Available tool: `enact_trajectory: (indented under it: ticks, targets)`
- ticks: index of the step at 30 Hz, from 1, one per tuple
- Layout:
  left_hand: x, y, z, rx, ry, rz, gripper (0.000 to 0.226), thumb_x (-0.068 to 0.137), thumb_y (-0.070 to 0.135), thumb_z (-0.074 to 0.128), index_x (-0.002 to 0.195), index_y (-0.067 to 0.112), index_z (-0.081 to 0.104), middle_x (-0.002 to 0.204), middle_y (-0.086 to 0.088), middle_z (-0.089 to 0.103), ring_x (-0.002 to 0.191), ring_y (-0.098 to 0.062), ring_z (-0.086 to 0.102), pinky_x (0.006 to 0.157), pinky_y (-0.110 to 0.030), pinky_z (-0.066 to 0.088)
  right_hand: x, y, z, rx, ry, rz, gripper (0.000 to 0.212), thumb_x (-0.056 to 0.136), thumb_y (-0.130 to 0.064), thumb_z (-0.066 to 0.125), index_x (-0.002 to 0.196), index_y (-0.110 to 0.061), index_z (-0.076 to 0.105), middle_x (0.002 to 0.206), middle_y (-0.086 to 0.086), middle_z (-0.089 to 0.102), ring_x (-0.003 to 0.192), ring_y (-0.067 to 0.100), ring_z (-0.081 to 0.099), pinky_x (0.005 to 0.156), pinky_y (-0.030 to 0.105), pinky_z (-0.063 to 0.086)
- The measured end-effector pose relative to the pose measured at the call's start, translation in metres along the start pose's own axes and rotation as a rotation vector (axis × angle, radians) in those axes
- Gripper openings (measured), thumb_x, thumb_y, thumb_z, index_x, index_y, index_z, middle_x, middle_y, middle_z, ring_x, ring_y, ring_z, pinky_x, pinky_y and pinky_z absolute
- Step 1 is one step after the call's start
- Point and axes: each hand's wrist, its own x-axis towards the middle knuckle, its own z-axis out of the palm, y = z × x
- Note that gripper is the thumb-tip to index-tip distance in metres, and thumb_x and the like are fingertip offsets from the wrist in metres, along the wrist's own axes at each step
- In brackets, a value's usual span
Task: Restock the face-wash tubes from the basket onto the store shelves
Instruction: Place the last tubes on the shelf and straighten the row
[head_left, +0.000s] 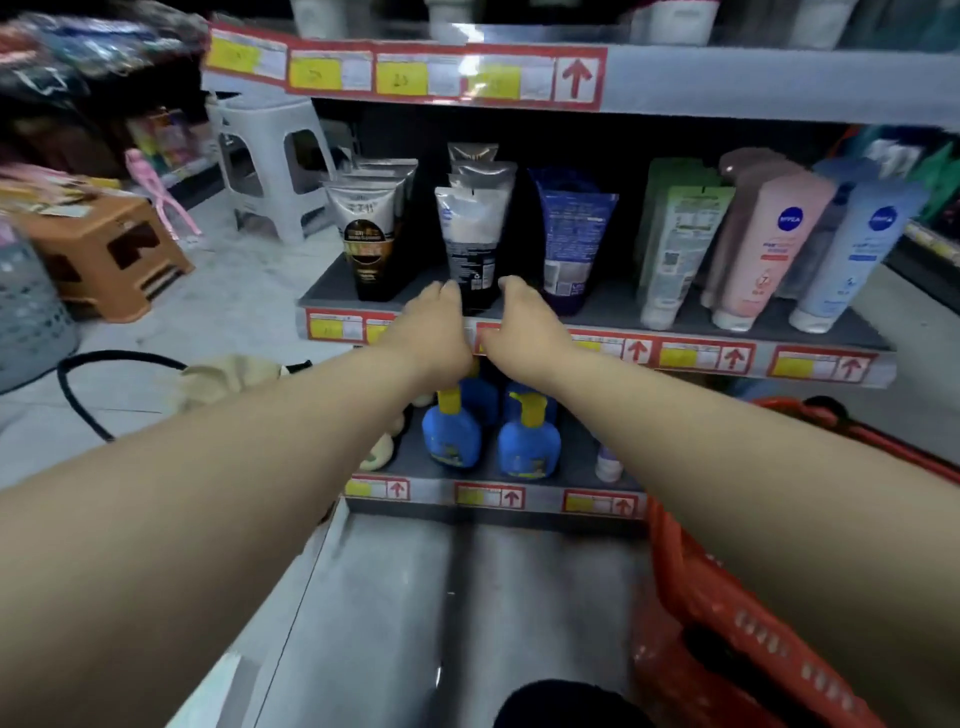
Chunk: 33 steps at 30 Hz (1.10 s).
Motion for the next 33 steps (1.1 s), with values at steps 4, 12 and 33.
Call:
enact_trajectory:
  ticks: [4, 12, 33]
  targets:
    - [0.021, -0.027, -0.003, -0.04, -0.048, 0.047, 0.08, 0.088, 0.011, 0.052, 0.15, -0.001, 0.002, 0.156, -0.02, 0.011, 0.144, -0.031, 0.017, 0.116, -0.034, 0.02, 0.028, -0.014, 0.021, 0.197, 0.149, 0.156, 0.055, 0.08, -0.01, 0.058, 0.13, -0.002, 0.036, 0.127, 0.019, 0.051, 0.116, 0.034, 0.051, 0.099, 0.043, 0.044]
    - [0.048, -0.039, -0.002, -0.158, -0.149, 0.144, 0.092, 0.087, 0.02, 0.057, 0.15, 0.003, -0.008, 0.143, -0.021, 0.037, 0.126, -0.037, 0.045, 0.103, -0.043, 0.039, 0.061, -0.023, 0.039, 0.225, 0.156, 0.374, 0.051, 0.08, -0.014, 0.064, 0.124, -0.004, 0.041, 0.121, 0.013, 0.06, 0.109, 0.027, 0.058, 0.094, 0.039, 0.049]
    - [0.056, -0.042, 0.009, -0.386, 0.031, 0.06, 0.059, 0.084, 0.031, 0.055, 0.137, 0.017, 0.033, 0.129, -0.011, 0.055, 0.119, -0.032, 0.052, 0.102, -0.044, 0.038, 0.053, -0.012, 0.04, 0.444, 0.208, 0.344, 0.049, 0.083, 0.007, 0.047, 0.132, -0.001, 0.044, 0.126, 0.013, 0.058, 0.112, 0.022, 0.056, 0.1, 0.031, 0.044]
